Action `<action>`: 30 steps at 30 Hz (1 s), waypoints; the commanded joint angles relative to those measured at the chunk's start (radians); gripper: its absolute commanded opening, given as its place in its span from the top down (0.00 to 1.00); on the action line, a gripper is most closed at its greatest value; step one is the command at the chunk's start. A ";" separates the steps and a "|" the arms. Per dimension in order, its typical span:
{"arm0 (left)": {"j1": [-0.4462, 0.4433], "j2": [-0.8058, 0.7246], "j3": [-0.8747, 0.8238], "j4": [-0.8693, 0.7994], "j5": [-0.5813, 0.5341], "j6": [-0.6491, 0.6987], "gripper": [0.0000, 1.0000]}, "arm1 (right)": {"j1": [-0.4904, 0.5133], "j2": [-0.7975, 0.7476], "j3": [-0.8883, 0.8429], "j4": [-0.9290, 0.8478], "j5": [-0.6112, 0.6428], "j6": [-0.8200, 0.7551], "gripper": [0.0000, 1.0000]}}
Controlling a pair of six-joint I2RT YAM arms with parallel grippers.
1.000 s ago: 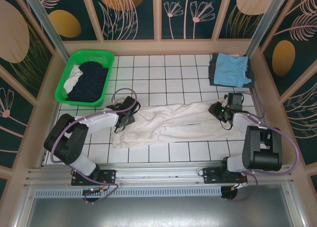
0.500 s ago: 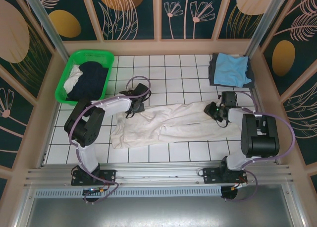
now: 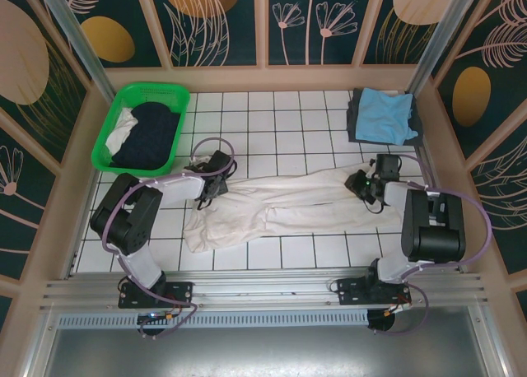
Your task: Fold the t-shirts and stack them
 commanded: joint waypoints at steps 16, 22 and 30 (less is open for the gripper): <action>-0.049 -0.274 -0.051 -0.160 0.056 -0.050 0.37 | 0.255 -0.102 0.085 -0.092 0.156 -0.029 0.71; -0.086 -0.092 -0.091 0.018 0.184 -0.070 0.47 | 0.258 0.030 0.147 -0.137 0.243 -0.053 0.71; -0.007 0.190 0.153 -0.003 0.127 0.073 0.48 | 0.272 0.007 0.073 -0.231 0.267 -0.001 0.73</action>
